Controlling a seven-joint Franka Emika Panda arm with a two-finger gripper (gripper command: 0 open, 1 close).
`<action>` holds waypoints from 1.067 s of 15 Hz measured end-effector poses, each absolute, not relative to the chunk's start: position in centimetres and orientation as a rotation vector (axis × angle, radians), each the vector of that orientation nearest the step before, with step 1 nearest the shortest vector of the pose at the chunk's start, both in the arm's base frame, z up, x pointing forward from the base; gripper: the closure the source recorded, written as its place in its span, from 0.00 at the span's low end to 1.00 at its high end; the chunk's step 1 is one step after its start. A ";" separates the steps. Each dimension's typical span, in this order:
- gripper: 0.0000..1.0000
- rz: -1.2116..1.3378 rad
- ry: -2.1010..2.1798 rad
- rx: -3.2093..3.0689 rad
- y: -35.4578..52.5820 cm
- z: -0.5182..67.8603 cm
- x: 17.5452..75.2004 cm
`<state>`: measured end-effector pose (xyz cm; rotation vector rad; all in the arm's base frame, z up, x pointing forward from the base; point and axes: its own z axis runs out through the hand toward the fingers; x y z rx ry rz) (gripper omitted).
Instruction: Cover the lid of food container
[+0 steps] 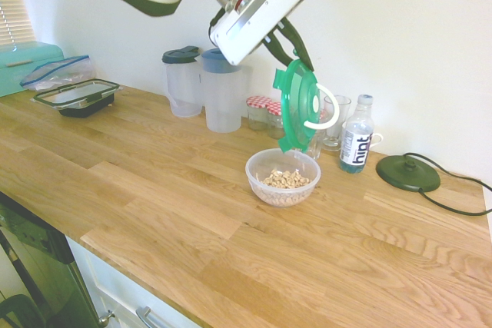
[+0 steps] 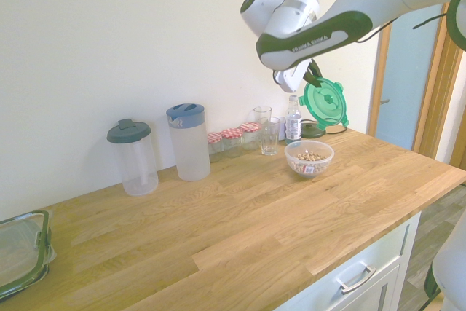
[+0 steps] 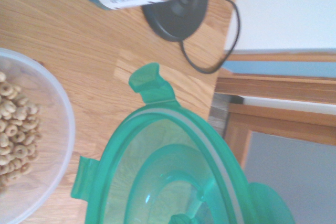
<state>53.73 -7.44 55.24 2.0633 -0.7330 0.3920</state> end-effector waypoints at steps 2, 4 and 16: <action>1.00 0.416 -0.703 1.928 -7.3 52.8 54.1; 1.00 0.431 -0.666 1.803 -7.3 50.4 53.8; 1.00 0.533 -0.504 1.537 -1.9 39.1 53.5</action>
